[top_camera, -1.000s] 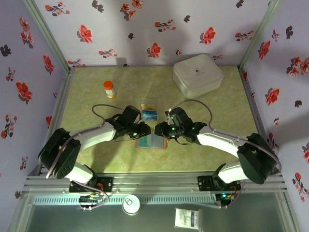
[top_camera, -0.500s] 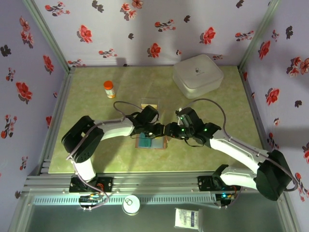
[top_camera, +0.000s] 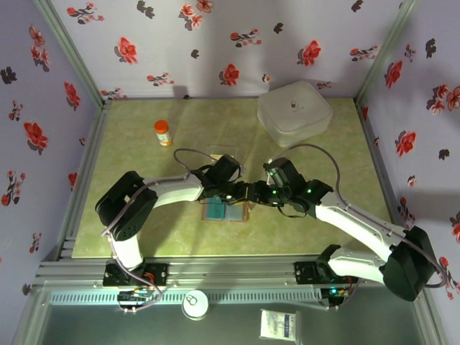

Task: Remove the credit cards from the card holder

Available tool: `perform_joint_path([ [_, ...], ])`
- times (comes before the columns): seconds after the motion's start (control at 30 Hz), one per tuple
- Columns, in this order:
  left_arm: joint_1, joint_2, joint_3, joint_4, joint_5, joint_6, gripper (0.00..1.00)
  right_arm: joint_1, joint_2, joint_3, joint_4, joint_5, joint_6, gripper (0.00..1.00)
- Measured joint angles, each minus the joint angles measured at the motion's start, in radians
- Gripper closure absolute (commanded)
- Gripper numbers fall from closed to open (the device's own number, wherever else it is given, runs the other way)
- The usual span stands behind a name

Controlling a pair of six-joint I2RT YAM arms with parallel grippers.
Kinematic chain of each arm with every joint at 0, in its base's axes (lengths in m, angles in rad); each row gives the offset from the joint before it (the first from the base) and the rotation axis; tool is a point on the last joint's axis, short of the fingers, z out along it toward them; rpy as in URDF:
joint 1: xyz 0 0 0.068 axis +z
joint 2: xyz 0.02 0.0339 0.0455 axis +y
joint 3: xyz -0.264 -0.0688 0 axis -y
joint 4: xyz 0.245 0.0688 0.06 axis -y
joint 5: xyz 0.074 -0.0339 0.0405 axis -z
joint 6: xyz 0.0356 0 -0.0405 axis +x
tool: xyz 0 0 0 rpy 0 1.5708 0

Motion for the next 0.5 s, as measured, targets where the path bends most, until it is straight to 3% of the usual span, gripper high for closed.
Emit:
perform_joint_path([
  [0.27, 0.060, -0.126, -0.015, -0.077, -0.031, 0.037, 0.48, 0.000, 0.055, 0.056, 0.061, -0.027, -0.001, 0.66],
  [0.5, 0.122, -0.232, -0.130, -0.080, -0.034, 0.043, 0.48, 0.002, 0.122, 0.068, 0.122, -0.068, 0.000, 0.67],
])
